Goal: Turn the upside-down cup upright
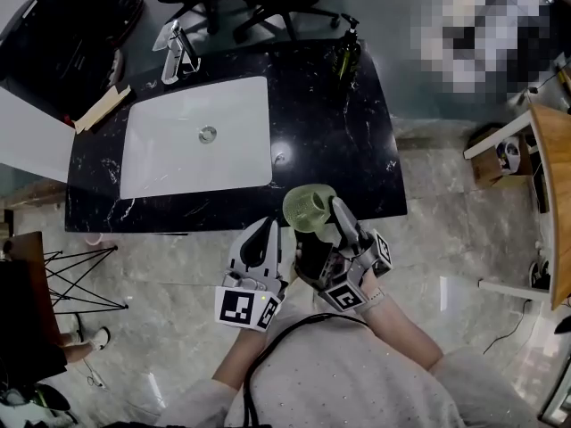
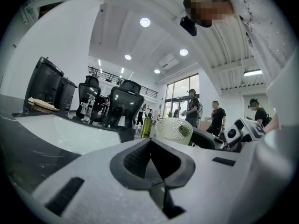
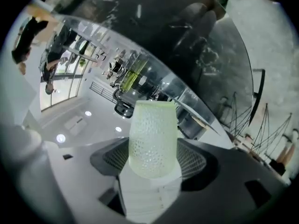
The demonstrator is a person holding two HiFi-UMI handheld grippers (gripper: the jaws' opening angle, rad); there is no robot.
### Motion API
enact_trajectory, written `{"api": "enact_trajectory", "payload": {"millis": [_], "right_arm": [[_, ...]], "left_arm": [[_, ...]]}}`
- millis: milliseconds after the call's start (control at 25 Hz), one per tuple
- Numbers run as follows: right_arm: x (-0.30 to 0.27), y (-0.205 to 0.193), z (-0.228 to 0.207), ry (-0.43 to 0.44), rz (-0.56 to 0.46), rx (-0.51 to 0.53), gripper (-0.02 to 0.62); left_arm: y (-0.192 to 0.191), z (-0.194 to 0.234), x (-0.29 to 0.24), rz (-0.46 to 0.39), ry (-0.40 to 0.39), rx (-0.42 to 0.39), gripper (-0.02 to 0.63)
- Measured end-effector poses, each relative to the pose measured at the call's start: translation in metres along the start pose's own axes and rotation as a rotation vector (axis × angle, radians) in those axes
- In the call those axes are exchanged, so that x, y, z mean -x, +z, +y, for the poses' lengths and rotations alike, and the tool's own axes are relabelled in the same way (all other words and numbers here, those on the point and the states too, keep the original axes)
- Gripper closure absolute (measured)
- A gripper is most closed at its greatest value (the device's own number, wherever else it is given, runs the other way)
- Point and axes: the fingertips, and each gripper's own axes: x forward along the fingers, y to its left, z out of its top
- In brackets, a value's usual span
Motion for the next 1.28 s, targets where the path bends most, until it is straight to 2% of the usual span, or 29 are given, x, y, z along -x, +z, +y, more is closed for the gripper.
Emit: {"api": "enact_trajectory", "payload": {"millis": [320, 480, 760, 1280], "right_arm": [[-0.004, 0.0, -0.005, 0.114, -0.06, -0.222, 0.278], [-0.005, 0.002, -0.003, 0.191, -0.063, -0.288, 0.278], [0.0, 0.012, -0.003, 0.251, -0.084, -0.334, 0.278], [-0.001, 0.021, 0.009, 0.439, -0.094, -0.398, 0.278]], "left_arm": [[0.0, 0.006, 0.003, 0.032, 0.013, -0.036, 0.598], [-0.002, 0.004, 0.003, 0.05, 0.007, -0.049, 0.598], [-0.005, 0.002, 0.002, 0.075, -0.002, -0.061, 0.598], [-0.013, 0.01, 0.003, 0.108, 0.01, -0.057, 0.598]]}}
